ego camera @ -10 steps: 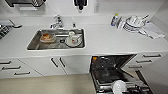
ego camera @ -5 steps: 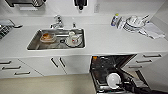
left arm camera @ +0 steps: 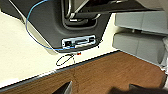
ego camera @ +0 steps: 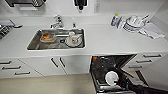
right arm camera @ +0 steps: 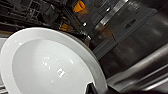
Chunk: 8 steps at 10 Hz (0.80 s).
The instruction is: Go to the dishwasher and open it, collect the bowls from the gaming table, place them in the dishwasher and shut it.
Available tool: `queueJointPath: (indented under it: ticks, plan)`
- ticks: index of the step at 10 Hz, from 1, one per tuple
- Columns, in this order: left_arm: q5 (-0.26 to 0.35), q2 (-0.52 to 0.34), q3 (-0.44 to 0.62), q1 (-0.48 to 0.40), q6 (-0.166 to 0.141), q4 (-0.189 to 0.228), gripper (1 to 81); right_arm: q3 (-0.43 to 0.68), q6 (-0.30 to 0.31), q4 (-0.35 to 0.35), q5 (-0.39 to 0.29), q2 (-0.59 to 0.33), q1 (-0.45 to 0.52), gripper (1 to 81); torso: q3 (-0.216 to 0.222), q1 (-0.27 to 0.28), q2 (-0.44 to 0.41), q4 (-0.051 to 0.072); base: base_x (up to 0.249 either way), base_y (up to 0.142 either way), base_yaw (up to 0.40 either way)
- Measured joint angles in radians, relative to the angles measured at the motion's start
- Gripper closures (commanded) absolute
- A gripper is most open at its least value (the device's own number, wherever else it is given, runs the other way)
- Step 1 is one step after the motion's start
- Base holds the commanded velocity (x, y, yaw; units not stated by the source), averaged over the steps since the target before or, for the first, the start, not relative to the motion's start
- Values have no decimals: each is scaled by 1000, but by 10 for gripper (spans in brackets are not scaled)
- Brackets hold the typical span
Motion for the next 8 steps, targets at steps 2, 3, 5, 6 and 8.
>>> queueJointPath:
  ticks: [2, 3, 5, 6, 8]
  plan:
    - [0, 26, -55, 1, 0, 0, 10, -66, 32, 1, 0, 24, 12, 811, 0, 0, 0, 0, 0, 0, 0]
    - [0, 45, -67, 1, 0, 0, 10, -77, 57, 3, -1, 26, 22, 10, 0, 0, 0, 0, 0, 0, 0]
    - [-4, 61, -73, 9, 0, 0, 10, -73, 73, 11, 16, 17, 42, 10, 0, 0, 0, 0, 0, 0, 0]
    - [-3, 61, -85, 9, 0, 0, 10, -58, 73, 11, 15, 8, 43, 10, 0, 0, 0, 0, 0, 0, 0]
    - [-3, 90, -127, 9, -1, -1, 10, 17, 73, 12, 11, -46, 43, 10, 0, 0, 0, 0, 0, 0, 0]
